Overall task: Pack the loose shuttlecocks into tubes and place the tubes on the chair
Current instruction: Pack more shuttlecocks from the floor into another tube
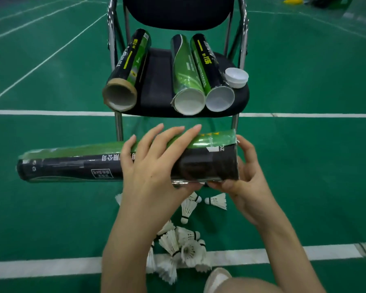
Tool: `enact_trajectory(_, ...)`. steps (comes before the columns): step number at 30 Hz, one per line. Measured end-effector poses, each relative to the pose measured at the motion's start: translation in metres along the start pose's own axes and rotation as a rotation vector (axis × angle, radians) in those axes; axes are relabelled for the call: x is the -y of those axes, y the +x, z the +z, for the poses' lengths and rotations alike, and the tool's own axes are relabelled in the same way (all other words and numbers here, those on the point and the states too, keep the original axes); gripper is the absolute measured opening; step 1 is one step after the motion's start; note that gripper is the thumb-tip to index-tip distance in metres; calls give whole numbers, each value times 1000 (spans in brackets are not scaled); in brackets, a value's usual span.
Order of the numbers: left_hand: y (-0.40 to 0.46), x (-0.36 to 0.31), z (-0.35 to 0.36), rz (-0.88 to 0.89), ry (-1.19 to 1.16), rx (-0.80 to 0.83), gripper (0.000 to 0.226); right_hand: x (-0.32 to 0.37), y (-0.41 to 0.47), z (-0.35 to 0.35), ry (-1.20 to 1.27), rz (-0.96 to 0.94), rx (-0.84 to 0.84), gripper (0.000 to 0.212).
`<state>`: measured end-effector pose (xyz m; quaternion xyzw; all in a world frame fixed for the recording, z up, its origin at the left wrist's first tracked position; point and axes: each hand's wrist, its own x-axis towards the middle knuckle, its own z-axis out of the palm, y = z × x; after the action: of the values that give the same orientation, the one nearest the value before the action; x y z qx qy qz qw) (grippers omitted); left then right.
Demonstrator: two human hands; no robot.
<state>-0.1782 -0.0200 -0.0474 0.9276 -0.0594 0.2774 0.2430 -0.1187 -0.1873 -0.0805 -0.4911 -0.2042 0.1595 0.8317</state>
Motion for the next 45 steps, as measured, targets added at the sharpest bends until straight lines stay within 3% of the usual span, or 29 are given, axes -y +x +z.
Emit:
enact_trajectory(4, -13, 24, 24, -97, 1, 13, 81, -30, 5, -12, -27, 84, -32, 74)
enact_trajectory(10, -51, 60, 79, -261, -86, 10, 82, -72, 6, -51, -105, 341, 59, 83)
enact_trajectory(12, -65, 73, 95, -370, -136, 7, 83, -83, 4, -76, -194, 407, 6, 78)
enact_trajectory(16, -87, 96, 120, -478, -68, 37, 84, -112, -2, -121, -415, 416, -237, 53)
enact_trajectory(19, -104, 110, 133, -491, 1, 28, 88, -145, -4, -140, -422, 412, -339, 44)
enact_trajectory(23, -118, 123, 143, -584, 65, -16, 87, -189, 2, -150, -421, 445, -377, 32)
enact_trajectory(28, -136, 125, 152, -688, 109, -29, 86, -236, 7, -149, -647, 452, -347, 30)
enact_trajectory(37, -119, 128, 153, -679, 30, -12, 83, -269, 8, -153, -885, 447, -279, 42)
enact_trajectory(45, -126, 125, 170, -648, 77, 77, 82, -270, 5, -161, -972, 474, -248, 13)
